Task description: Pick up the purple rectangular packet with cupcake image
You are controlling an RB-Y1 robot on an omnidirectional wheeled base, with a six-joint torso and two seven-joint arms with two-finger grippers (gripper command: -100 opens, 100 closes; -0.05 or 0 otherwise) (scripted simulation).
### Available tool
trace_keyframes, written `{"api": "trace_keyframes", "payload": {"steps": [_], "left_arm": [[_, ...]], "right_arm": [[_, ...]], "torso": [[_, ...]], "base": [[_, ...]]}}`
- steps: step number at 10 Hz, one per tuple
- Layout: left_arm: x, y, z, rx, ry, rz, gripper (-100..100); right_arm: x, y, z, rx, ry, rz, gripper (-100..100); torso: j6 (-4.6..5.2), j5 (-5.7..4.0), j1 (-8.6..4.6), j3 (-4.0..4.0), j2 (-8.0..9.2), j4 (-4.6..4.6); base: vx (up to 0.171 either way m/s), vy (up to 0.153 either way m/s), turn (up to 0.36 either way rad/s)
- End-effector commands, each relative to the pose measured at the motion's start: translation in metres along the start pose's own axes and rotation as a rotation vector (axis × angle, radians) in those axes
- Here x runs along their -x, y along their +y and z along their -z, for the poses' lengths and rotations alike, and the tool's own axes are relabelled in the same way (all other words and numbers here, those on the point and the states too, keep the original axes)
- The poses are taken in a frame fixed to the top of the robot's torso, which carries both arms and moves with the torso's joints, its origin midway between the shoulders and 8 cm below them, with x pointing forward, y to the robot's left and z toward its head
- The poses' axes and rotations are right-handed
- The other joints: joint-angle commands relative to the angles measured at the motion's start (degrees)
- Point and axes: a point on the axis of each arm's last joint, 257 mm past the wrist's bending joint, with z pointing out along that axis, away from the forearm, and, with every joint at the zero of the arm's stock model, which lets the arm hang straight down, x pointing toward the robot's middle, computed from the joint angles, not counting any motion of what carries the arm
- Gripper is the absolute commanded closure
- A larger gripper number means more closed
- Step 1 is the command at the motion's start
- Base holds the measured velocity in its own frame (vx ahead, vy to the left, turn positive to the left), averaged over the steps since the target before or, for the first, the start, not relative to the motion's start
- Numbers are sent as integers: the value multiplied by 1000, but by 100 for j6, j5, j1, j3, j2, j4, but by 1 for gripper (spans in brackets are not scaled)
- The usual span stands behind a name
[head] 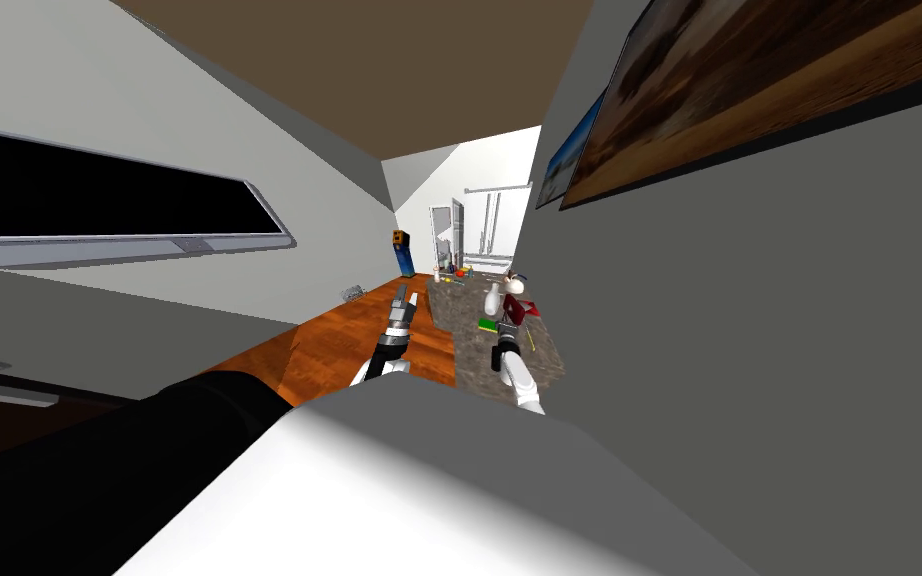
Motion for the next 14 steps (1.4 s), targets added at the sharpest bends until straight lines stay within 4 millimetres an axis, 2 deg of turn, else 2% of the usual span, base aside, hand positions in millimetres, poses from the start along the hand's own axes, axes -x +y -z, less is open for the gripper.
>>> {"api": "trace_keyframes", "payload": {"steps": [1, 3, 4, 7, 8, 9, 12, 13, 14], "left_arm": [[0, 0, 0, 0, 0, 0, 0], [0, 0, 0, 0, 0, 0, 0], [0, 0, 0, 0, 0, 0, 0], [0, 0, 0, 0, 0, 0, 0], [0, 0, 0, 0, 0, 0, 0], [0, 0, 0, 0, 0, 0, 0], [0, 0, 0, 0, 0, 0, 0], [0, 0, 0, 0, 0, 0, 0], [0, 0, 0, 0, 0, 0, 0]], "right_arm": [[-24, -18, 4, 7, 53, 28, 100], [-28, -16, 4, 14, 70, -15, 100], [-34, -52, 6, -12, 82, 22, 100], [-44, -46, 9, 17, 114, -23, 100], [-47, -82, 13, -2, 120, 20, 100], [-49, -76, 15, 24, 122, 16, 100], [-53, -75, 15, 22, 139, -33, 100], [-54, -111, 22, 5, 138, 11, 100], [-55, -107, 22, 19, 143, -20, 100]], "torso": [[0, 0, 0, 0, 0, 0], [-18, -28, -8, -40, -10, -71], [-24, -42, -15, -55, -11, -100], [-7, -64, -22, -101, -30, -174], [-16, -82, -36, -119, -34, -206], [4, -88, -29, -137, -41, -237], [-13, -119, -44, -172, -57, -290], [-15, -128, -50, -180, -61, -304], [-1, -125, -32, -190, -72, -314]], "base": [[23, 118, -27], [13, 31, -8], [39, 93, 71], [16, 69, -28], [15, 85, 74], [44, 123, -29], [-3, 27, -10], [15, 107, 55], [30, 131, -40]]}}
